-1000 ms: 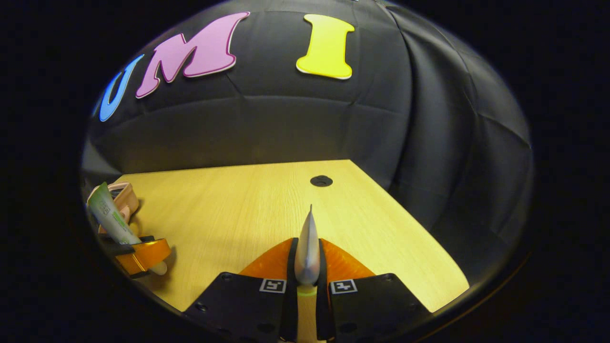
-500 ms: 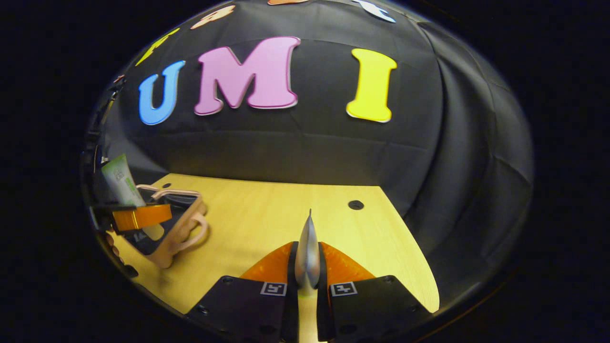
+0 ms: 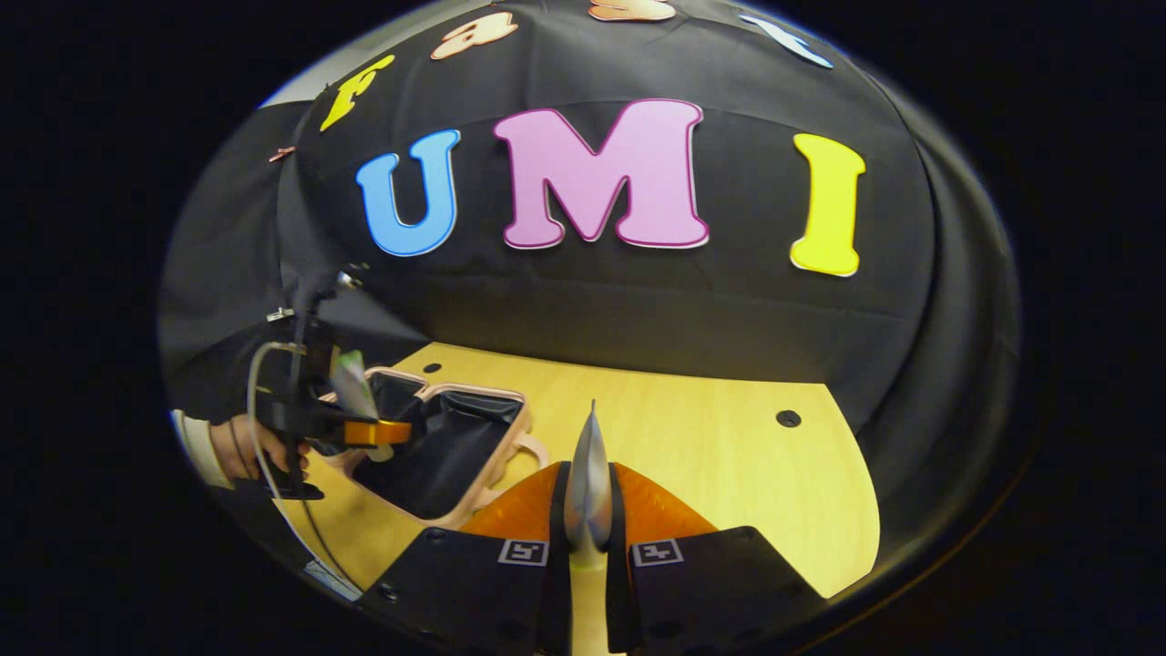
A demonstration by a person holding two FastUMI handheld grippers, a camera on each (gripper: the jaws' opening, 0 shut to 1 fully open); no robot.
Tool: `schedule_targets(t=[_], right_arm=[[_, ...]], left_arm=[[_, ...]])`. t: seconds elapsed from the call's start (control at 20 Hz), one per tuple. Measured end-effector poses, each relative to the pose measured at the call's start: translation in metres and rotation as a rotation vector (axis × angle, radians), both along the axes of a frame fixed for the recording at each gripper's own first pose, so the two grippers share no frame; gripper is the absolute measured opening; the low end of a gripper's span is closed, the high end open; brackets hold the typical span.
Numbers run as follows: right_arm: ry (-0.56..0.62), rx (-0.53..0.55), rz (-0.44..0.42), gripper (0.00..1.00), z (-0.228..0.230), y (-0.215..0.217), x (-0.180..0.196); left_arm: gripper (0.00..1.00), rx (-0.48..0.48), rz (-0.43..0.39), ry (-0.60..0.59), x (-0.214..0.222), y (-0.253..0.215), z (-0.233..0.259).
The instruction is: First open the suitcase, pack the skin care products into it, and then close the suitcase.
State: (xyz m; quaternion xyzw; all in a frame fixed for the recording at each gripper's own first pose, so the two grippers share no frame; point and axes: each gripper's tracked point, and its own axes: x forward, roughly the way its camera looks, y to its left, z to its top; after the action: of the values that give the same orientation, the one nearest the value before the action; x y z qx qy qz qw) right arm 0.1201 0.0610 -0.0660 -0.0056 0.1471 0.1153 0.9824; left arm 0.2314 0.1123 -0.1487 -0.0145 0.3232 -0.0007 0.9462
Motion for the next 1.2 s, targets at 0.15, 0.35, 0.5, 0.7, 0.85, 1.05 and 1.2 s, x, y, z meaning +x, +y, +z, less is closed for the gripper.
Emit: schedule_targets(t=[0.15,0.35,0.5,0.7,0.85,1.05,1.2], right_arm=[[-0.011,-0.004,0.014,0.18,0.004,0.020,-0.001],[0.002,0.009,0.018,0.18,0.004,0.036,-0.004],[0.009,0.010,0.009,0.18,0.005,0.043,-0.008],[0.020,-0.004,0.008,0.18,0.007,0.051,-0.004],[0.040,-0.012,0.020,0.18,0.010,0.065,0.003],[0.071,-0.013,0.067,0.18,0.010,0.099,0.017],[0.100,-0.043,0.123,0.18,-0.006,0.135,0.030]], left_arm=[[0.43,-0.058,-0.023,0.163,0.014,0.003,-0.040],[0.47,-0.027,-0.023,0.344,0.023,0.018,-0.082],[0.48,0.021,0.016,0.441,0.016,0.036,-0.103],[0.48,0.068,-0.009,0.422,0.026,0.041,-0.097],[0.70,0.043,-0.004,0.344,0.025,0.033,-0.075],[1.00,0.006,0.029,0.018,0.002,0.047,0.014],[0.98,0.023,0.069,-0.167,-0.042,0.083,0.067]])
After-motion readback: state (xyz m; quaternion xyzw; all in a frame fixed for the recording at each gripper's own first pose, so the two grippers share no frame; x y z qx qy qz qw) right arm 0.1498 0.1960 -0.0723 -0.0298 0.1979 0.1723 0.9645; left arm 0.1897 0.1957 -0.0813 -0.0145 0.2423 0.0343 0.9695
